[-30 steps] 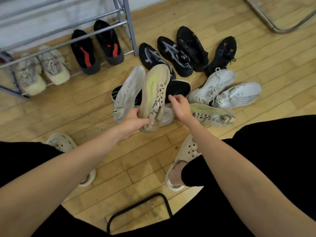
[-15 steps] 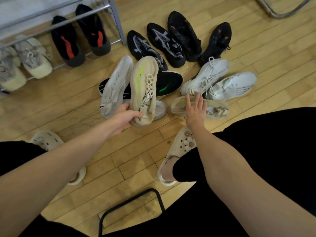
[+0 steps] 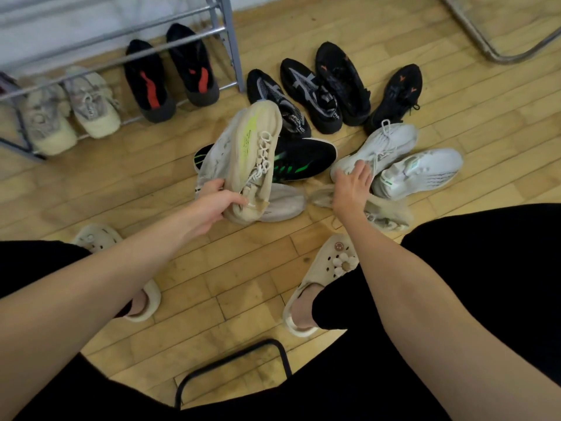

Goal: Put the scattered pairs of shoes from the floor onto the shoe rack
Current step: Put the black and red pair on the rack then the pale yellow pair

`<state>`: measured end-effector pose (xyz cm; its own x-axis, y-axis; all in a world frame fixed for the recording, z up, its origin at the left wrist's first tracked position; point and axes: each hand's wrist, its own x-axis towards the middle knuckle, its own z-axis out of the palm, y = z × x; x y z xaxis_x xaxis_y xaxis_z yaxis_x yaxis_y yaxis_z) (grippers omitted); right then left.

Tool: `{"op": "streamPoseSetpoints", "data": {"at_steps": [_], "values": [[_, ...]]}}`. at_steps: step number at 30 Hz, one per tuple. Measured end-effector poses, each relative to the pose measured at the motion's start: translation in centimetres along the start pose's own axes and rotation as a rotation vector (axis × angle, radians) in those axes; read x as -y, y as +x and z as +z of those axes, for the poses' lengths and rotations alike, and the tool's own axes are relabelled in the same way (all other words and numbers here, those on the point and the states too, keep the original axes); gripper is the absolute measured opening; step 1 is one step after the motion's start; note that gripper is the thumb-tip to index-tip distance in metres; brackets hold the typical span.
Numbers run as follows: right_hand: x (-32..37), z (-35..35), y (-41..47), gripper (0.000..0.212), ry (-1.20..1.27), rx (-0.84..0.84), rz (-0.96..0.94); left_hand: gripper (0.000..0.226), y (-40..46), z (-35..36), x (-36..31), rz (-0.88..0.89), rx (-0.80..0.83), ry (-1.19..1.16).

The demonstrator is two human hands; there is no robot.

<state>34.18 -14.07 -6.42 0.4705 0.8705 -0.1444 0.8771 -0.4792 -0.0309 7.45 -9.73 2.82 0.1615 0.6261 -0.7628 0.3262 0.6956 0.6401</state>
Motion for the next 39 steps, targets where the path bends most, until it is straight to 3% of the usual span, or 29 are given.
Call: {"op": "streamPoseSetpoints", "data": {"at_steps": [4, 11, 15, 18, 21, 25, 33, 39], "values": [[1.6, -2.7, -0.1, 0.024, 0.483, -0.024, 0.103, 0.062, -1.4, -1.0, -0.4, 0.020, -0.035, -0.084], [8.5, -7.5, 0.9, 0.025, 0.872, -0.150, -0.187, 0.035, -2.5, -4.4, -1.3, 0.009, -0.153, -0.380], [13.7, -8.6, 2.3, 0.027, 1.028, -0.085, -0.233, 0.061, -2.6, -7.3, -0.5, 0.015, -0.195, -0.399], [17.2, -8.5, 3.4, 0.025, 1.075, 0.006, -0.244, 0.061, -2.6, -8.8, 0.6, 0.011, -0.233, -0.433], [19.9, -7.6, 4.7, 0.026, 1.036, 0.142, -0.229, 0.061, -2.6, -9.8, 1.9, 0.004, -0.232, -0.418], [21.3, -6.3, 5.7, 0.046, 0.834, 0.260, -0.177, 0.074, -2.6, -10.8, 3.1, -0.008, -0.225, -0.398], [17.8, -4.1, 1.0, 0.073, 0.558, 0.396, -0.107, 0.078, -2.7, -10.7, 2.9, -0.033, -0.237, -0.452], [15.8, -2.2, -3.2, 0.108, 0.367, 0.493, -0.088, 0.060, -3.5, -10.3, 2.7, -0.006, -0.175, -0.453]]}}
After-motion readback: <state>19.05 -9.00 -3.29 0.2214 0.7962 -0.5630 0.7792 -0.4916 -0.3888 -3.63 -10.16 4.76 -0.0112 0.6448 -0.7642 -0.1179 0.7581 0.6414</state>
